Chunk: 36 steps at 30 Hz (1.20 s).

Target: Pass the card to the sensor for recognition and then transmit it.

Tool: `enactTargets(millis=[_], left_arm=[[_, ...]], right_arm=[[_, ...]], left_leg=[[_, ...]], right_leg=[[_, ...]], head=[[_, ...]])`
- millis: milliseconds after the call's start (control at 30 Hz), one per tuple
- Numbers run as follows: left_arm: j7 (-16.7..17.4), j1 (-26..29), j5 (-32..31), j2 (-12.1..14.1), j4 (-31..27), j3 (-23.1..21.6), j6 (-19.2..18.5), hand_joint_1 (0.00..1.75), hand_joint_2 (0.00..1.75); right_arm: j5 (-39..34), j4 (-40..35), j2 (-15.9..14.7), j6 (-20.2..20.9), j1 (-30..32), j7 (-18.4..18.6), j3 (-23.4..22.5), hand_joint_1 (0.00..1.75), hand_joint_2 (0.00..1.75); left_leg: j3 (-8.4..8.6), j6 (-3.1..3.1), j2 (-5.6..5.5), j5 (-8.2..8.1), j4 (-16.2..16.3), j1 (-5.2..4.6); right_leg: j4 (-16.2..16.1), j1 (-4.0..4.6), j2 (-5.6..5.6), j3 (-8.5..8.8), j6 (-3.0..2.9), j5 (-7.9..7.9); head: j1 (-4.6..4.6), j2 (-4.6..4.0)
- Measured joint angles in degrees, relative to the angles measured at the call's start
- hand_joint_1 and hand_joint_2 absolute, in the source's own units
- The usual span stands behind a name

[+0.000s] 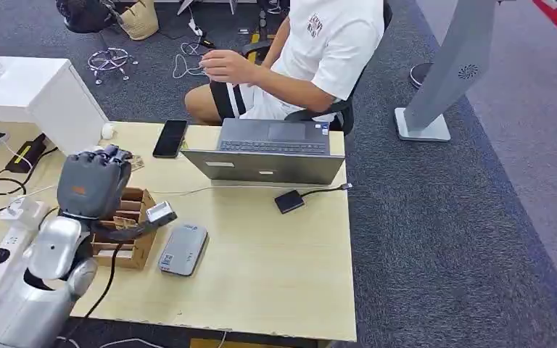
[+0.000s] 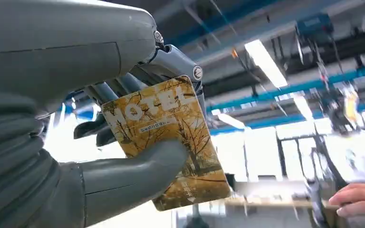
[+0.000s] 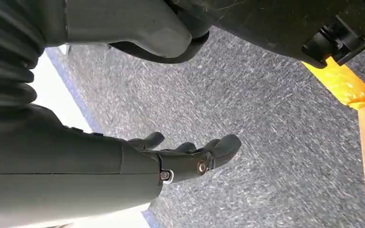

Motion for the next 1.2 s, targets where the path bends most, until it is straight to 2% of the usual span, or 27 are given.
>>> enactTargets(millis=[133,267,467,733,767,800,1067,1200], left_arm=[[-0.24,-10.22,-1.36,2.61,4.43,0.92,-4.92,1.75,1.75],[0.07,-16.75,-1.66,3.09,10.33,0.90,-5.32,1.75,1.75],[1.09,-18.00,-2.01,2.59,15.10,0.70,-4.31,1.75,1.75],[1.18,-17.92,-1.40,2.45,17.31,0.66,-3.66,1.75,1.75],[1.18,-17.91,-1.36,2.45,17.46,0.66,-3.66,0.09,1.75],[1.18,-17.88,-1.29,2.45,17.57,0.66,-3.61,0.00,1.75],[0.57,-13.66,-1.95,2.45,16.83,0.70,4.45,0.00,1.75],[0.07,-10.64,-1.82,2.37,14.75,0.81,5.44,0.00,1.75]], right_arm=[[0.59,0.02,0.00,-0.15,0.02,-0.22,0.13,0.00,1.75],[0.42,0.02,0.00,-0.50,0.03,-0.15,0.13,0.00,1.75],[0.39,0.04,0.00,-0.42,0.02,0.17,0.13,0.00,1.75],[0.39,0.04,0.00,-0.37,0.01,0.17,0.13,0.00,1.75],[0.39,0.04,0.00,-0.37,0.02,0.18,0.13,0.00,1.75],[0.37,0.04,0.00,-0.37,0.03,0.18,0.13,0.00,1.75],[-0.52,0.05,0.00,-0.39,0.01,0.41,0.13,0.00,1.75],[-0.55,0.07,0.00,-0.39,0.00,0.52,0.13,0.00,1.75]], left_leg=[[-0.01,-0.10,-0.01,0.09,0.00,0.05],[0.01,-0.13,0.06,0.11,0.00,0.06],[-0.04,-0.13,0.06,0.10,0.00,0.06],[-0.07,-0.13,0.06,0.10,0.00,0.06],[-0.07,-0.13,0.06,0.10,0.00,0.07],[-0.07,-0.13,0.06,0.10,0.00,0.07],[-0.07,-0.13,0.06,0.09,0.00,0.07],[-0.08,-0.14,0.05,0.09,0.00,0.07]], right_leg=[[0.02,0.03,-0.03,0.09,-0.11,0.10],[0.04,0.04,0.05,0.08,-0.17,0.14],[0.03,0.05,0.10,0.01,-0.15,0.12],[0.03,0.05,0.09,0.00,-0.15,0.12],[0.03,0.05,0.09,0.00,-0.15,0.12],[0.03,0.05,0.10,0.00,-0.15,0.12],[0.03,0.05,0.10,0.01,-0.15,0.12],[0.02,0.05,0.09,0.00,-0.15,0.11]], head=[[0.00,0.00],[0.00,0.00],[0.02,0.00],[-0.02,0.00],[0.02,0.00],[-0.02,0.00],[0.00,0.00],[0.02,0.00]])
